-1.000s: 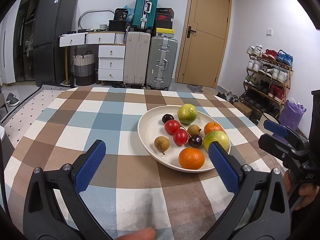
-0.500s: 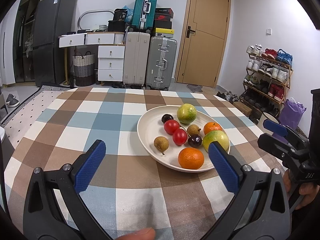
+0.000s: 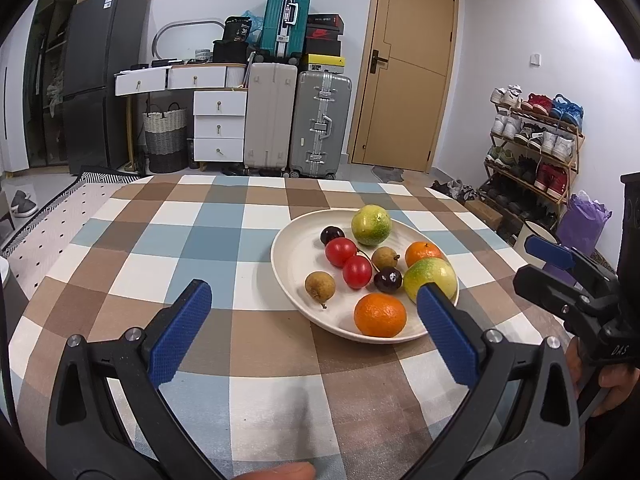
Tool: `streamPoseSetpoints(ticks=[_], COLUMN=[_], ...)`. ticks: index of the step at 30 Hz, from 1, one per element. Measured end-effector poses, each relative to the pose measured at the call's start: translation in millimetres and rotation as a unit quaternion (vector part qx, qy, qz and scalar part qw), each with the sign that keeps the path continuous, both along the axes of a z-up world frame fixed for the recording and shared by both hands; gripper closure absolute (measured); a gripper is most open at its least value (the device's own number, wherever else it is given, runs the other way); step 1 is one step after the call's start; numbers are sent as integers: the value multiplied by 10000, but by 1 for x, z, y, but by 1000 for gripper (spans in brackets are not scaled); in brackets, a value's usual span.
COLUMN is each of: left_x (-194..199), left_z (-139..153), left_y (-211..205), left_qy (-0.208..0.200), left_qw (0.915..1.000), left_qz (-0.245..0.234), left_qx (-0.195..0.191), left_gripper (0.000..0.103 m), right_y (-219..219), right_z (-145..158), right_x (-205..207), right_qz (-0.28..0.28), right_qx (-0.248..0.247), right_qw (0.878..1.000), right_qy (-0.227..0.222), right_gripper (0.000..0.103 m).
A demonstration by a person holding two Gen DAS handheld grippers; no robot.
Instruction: Organize fruits
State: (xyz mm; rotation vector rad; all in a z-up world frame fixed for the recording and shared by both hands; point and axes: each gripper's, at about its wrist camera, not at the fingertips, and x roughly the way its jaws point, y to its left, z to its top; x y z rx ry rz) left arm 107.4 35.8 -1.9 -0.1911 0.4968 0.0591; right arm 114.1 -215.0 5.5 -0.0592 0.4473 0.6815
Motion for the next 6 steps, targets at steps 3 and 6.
streamPoseSetpoints(ticks=[3, 6], left_x=[0, 2], left_z=[0, 0], left_y=[1, 1], left_qy=[-22, -7], left_qw=[10000, 10000], left_qz=[7, 21], left_qx=[-2, -9], left_gripper=[1, 1], right_y=[0, 0], right_z=[0, 0], right_x=[0, 0], right_qz=[-2, -3], right_qx=[2, 4], right_qw=[10000, 10000], right_qy=[7, 7], right_gripper=[0, 0])
